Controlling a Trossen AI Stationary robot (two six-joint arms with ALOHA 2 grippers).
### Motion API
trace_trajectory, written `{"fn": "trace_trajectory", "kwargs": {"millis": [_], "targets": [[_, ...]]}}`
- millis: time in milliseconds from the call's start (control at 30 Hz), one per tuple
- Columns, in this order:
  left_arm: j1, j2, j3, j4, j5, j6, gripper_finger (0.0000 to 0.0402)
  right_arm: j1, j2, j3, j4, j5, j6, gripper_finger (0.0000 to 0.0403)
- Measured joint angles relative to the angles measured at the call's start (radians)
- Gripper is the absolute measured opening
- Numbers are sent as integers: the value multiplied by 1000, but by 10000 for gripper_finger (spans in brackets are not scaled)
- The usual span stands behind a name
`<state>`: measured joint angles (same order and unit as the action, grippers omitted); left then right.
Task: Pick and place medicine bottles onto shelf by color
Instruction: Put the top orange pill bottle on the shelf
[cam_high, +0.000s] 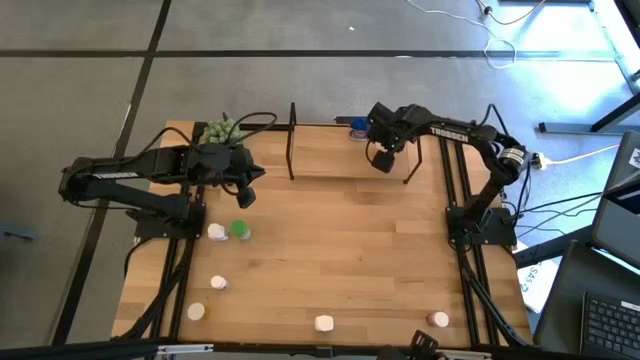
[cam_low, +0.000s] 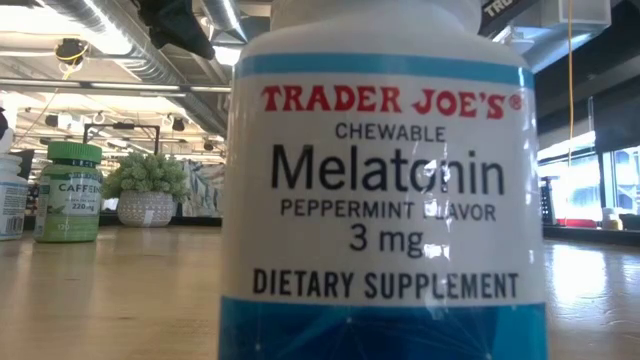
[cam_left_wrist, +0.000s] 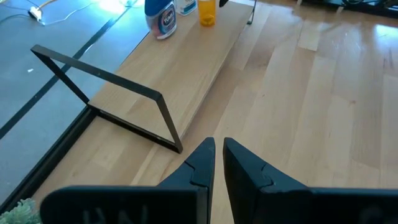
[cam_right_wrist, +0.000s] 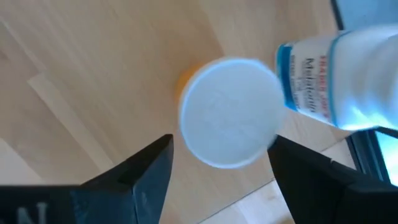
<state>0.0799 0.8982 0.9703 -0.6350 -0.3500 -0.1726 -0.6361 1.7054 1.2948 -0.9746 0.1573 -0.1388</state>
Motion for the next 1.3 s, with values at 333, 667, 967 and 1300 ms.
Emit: {"fn": "trace_trajectory", "kwargs": {"millis": [333,667,967,1300], "targets": [[0,0,0,-1,0,0,28,7,-17,183,-174,0,92,261],[0,0,0,-4,0,0,28,139,-54,241,-113,-57,111,261],[0,0,0,-5,0,0,28,177,-51,144,74,-47,240,211],[0,0,0,-5,0,0,27,213,-47,36,235,-53,236,24]]}}
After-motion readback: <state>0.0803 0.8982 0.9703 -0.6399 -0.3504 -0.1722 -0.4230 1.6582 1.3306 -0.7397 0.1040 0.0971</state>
